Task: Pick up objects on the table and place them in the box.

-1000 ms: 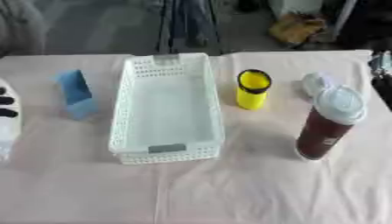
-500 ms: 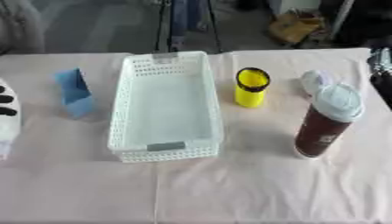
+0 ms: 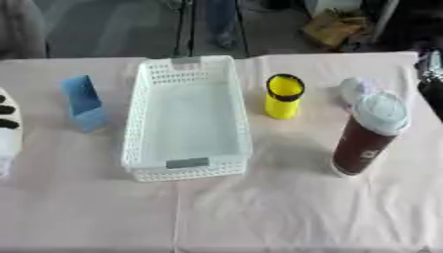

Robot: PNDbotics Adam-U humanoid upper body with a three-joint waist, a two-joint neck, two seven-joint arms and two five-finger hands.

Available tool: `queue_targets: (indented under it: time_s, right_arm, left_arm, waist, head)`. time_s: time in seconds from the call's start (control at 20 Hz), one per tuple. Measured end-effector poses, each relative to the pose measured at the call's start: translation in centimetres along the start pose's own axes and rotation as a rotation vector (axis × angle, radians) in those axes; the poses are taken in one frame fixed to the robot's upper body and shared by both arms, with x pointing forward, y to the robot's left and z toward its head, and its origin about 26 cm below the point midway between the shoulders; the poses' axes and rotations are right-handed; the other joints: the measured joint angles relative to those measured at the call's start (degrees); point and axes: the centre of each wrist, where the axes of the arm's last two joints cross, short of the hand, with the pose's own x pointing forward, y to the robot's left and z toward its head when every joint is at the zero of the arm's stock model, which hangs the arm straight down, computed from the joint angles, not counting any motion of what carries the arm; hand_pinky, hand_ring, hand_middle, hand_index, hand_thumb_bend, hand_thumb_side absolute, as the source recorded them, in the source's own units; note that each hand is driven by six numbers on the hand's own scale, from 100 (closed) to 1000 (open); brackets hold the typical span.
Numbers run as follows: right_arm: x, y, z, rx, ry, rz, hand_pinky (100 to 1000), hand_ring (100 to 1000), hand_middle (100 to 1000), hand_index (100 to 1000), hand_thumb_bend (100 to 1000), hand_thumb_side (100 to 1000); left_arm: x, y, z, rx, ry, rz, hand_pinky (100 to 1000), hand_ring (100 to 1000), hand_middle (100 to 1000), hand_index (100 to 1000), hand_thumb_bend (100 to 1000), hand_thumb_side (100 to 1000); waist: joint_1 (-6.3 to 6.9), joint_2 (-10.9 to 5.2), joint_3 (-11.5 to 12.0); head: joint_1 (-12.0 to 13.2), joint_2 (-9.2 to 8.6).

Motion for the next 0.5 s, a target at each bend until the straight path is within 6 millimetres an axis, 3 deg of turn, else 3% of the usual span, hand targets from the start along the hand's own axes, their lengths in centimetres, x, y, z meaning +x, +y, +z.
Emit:
queue_targets:
  time_s: [0.5]
  right_arm:
    - [0.08,0.00,-0.12,0.002,-0.001,0.001,430,577,633,832,100,610]
  left_arm:
    - [0.00,0.00,0.00,0.000,0.000,0.000,569,646,641,790,235,965]
  waist:
    - [0.00,0.00,0.0]
  head:
    - [-0.4,0.00]
